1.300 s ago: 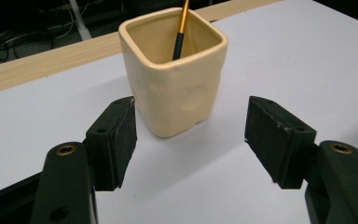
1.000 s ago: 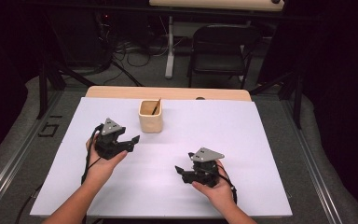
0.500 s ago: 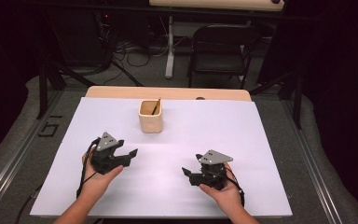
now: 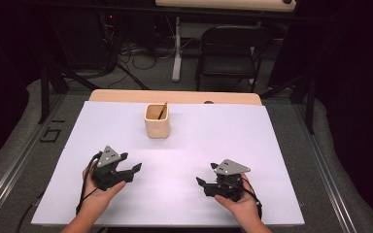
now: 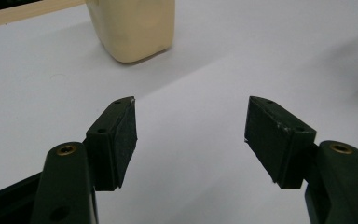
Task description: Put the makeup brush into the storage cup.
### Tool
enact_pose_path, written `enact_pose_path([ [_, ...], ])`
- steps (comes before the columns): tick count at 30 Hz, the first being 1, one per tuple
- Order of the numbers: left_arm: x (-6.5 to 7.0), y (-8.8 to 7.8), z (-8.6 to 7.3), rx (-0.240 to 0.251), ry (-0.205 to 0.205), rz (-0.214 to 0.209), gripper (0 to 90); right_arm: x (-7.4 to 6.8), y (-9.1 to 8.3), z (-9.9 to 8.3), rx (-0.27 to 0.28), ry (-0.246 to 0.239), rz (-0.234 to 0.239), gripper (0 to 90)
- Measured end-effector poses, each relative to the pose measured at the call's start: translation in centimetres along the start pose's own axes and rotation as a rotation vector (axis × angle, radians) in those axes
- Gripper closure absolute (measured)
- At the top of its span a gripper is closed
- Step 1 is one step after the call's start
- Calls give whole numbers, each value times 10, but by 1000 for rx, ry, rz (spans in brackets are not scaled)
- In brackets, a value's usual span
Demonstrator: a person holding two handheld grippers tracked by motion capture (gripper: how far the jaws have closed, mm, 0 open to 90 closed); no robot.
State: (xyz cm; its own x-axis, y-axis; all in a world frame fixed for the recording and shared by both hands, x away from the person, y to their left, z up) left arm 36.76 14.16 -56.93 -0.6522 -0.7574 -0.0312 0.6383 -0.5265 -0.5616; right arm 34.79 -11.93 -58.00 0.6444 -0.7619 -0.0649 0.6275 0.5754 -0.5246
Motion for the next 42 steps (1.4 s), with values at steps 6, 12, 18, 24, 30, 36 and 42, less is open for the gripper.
enact_pose_path([
  [6,1,-5,-10,-10,-4,-4,345,6,-8,-6,-4,1,-10,285],
  [12,-4,-11,-21,-26,-11,6,344,13,-15,-13,-14,11,-22,285],
  [18,-11,-16,-29,-35,-19,21,344,23,-23,-19,-14,18,-44,284],
  [24,-17,-19,-37,-47,-36,27,344,34,-32,-28,-22,34,-70,285],
  [30,-24,-23,-43,-56,-34,49,344,46,-40,-35,-28,44,-94,285],
  [36,-28,-23,-46,-58,-47,56,344,55,-45,-40,-31,62,-106,284],
  [42,-31,-22,-46,-54,-64,56,344,58,-44,-41,-33,60,-107,284],
])
Point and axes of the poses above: each handheld gripper's, and its own axes: y roughly forward along the jaws, z roughly out of its top, x roughly to its right, the point moved 10 cm from there along y, roughly forward along the jaws, and after that the axes turned 5 degrees about y, right-handed, at the moved point
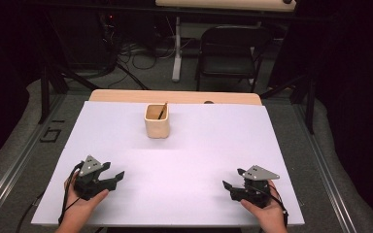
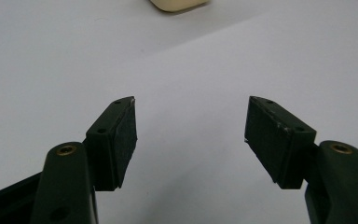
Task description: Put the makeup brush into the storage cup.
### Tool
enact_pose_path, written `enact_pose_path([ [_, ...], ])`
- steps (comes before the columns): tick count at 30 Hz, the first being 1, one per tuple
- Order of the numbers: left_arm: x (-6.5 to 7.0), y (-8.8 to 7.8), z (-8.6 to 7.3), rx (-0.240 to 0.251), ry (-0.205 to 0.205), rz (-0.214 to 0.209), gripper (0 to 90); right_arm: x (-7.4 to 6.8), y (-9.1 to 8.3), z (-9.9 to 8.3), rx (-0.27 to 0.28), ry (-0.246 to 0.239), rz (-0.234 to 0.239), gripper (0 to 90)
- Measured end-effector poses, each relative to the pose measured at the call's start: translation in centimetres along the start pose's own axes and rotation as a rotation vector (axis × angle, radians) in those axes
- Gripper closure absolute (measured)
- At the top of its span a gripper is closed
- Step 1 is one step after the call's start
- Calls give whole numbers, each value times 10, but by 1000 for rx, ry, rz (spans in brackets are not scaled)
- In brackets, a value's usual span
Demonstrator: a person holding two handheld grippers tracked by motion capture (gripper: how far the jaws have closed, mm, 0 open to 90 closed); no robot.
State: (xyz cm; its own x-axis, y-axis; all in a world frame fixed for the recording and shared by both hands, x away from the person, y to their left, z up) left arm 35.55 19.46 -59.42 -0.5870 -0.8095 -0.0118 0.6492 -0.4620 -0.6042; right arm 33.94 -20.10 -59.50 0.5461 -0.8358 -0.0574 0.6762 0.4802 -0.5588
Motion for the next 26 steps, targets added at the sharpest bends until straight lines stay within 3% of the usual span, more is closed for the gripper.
enact_pose_path([
  [26,-15,3,-9,-27,-48,20,325,11,3,-7,-15,37,-13,263],
])
Point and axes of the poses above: each handheld gripper's, and its own axes: y roughly forward along the jaws, z roughly out of its top, x roughly to its right, the point moved 10 cm from there along y, roughly forward along the jaws, and after that the axes turned 5 degrees about y, right-handed, at the moved point
